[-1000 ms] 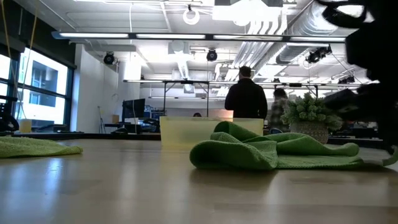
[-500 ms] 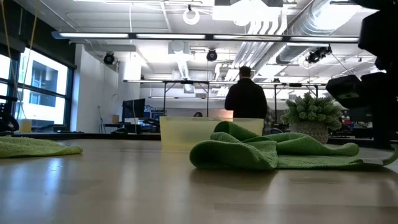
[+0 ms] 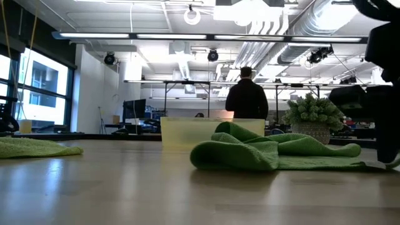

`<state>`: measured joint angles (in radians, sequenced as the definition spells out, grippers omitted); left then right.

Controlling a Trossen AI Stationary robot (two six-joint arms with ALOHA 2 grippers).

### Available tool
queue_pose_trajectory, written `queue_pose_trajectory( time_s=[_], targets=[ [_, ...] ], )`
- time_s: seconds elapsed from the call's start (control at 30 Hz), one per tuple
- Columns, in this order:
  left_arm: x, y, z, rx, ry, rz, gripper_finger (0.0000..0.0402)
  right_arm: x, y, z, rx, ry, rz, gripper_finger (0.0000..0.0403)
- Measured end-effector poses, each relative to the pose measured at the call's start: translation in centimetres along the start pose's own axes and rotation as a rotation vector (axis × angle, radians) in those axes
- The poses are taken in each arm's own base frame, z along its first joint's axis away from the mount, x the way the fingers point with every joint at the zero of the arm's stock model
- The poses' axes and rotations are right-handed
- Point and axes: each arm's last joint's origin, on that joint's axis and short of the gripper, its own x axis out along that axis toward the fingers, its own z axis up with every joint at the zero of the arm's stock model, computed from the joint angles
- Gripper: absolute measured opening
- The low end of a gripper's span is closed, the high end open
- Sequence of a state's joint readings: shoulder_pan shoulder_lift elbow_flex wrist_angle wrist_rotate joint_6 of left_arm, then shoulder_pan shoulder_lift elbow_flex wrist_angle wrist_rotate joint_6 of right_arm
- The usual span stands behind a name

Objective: Roll microfiber towels into tight, uniform cylinder then place into a basket
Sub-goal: Fold the green microfiber cloth

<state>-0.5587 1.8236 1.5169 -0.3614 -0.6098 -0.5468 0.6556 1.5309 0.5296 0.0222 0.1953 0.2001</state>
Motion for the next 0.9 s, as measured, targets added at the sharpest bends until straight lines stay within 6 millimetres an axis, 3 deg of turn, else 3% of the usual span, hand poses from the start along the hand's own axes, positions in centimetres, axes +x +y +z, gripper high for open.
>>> queue_pose_trajectory(
  time_s=[0.17, 0.37, 0.53, 0.73, 0.9],
  targets=[
    [0.0, 0.0, 0.0, 0.000, 0.000, 0.000, 0.0154, 0.7, 0.1, 0.0, 0.002, -0.012, -0.011, 0.0095],
    [0.0, 0.0, 0.0, 0.003, 0.001, 0.001, 0.0154, 0.7, 0.1, 0.2, 0.047, -0.029, -0.016, 0.0013],
    [0.1, 0.1, 0.1, 0.059, -0.003, 0.009, 0.0154, 0.3, 0.0, 0.4, 0.116, -0.044, -0.025, 0.0011],
    [0.6, 0.9, 0.5, 0.104, -0.004, 0.031, 0.0154, -2.8, 0.0, 3.7, 0.122, -0.153, -0.023, 0.0003],
    [1.4, 1.9, 1.1, 0.133, -0.007, 0.059, 0.0154, -6.8, -0.5, 7.1, 0.151, -0.256, -0.116, 0.0002]
  ],
)
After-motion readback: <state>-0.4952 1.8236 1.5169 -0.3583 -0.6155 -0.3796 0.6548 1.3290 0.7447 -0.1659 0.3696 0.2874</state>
